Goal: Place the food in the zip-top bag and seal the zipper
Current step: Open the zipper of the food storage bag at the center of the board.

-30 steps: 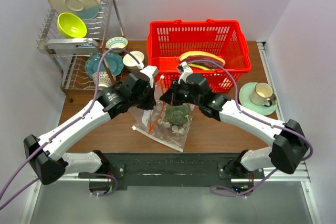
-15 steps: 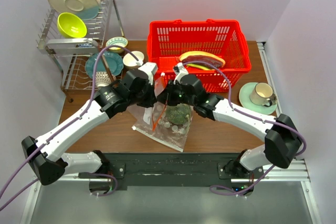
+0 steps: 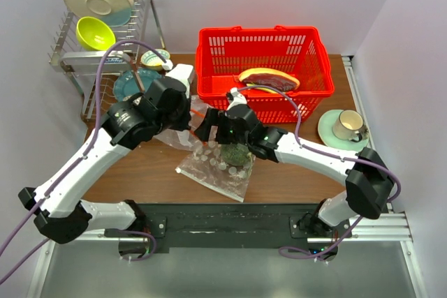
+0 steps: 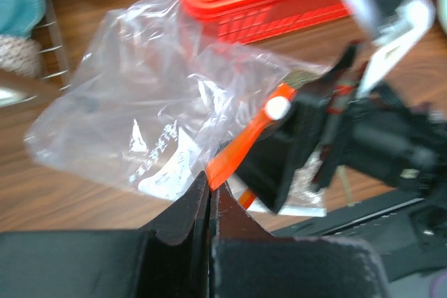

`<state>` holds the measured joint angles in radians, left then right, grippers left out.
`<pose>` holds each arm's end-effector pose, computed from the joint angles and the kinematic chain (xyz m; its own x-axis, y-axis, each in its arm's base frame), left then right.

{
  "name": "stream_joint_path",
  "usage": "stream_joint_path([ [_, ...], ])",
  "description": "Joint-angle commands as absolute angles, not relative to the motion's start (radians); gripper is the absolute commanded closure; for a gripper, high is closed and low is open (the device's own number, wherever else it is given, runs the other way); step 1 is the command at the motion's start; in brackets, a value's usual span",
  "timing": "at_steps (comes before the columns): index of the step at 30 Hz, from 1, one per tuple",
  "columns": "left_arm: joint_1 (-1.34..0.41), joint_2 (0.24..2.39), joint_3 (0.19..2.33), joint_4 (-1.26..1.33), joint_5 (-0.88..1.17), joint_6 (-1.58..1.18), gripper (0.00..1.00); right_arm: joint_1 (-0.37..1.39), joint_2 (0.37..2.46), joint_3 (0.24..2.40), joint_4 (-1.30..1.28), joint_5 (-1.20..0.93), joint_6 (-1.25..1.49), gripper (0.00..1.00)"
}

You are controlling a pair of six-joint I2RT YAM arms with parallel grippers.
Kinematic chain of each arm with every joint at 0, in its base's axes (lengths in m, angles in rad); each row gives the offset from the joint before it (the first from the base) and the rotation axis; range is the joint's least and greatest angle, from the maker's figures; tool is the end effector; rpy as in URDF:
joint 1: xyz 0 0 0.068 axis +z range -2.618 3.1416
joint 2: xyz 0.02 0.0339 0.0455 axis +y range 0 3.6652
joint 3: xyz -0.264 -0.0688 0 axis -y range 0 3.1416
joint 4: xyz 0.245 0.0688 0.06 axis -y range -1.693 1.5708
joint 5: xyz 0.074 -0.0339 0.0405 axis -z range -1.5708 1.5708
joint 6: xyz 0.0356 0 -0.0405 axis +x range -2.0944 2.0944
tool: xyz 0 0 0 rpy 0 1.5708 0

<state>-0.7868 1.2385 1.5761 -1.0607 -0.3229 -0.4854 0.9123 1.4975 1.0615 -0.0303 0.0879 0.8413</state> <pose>0.1676 -0.1520 0.4295 -0.6482 0.0234 -0.7611 0.2273 0.9599 -0.1641 0.2141 0.2716 0.2785 -0.7349 0.2637 -0.6248 -0.2880 0.7127 0.6396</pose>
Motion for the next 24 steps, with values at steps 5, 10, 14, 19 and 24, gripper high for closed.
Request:
stream_joint_path([
  [5, -0.785, 1.260, 1.694, -1.315, -0.595, -0.480, 1.00, 0.910, 1.499, 1.138, -0.210, 0.353, 0.830, 0.01],
  [10, -0.782, 1.241, 1.661, -1.307, -0.624, -0.506, 1.00, 0.910, 1.485, 1.131, -0.239, 0.387, 0.812, 0.02],
  [14, -0.782, 1.233, 1.559, -1.169, -0.520, -0.486, 1.00, 0.910, 1.473, 1.130, -0.161, 0.259, 0.762, 0.01],
  [19, -0.784, 1.213, 1.375, -1.005, -0.419, -0.482, 1.00, 0.910, 1.424, 1.141, -0.155, 0.144, 0.674, 0.01],
  [24, -0.784, 1.236, 1.287, -0.908, -0.411, -0.483, 1.00, 0.910, 1.372, 1.164, -0.288, 0.112, 0.606, 0.01],
])
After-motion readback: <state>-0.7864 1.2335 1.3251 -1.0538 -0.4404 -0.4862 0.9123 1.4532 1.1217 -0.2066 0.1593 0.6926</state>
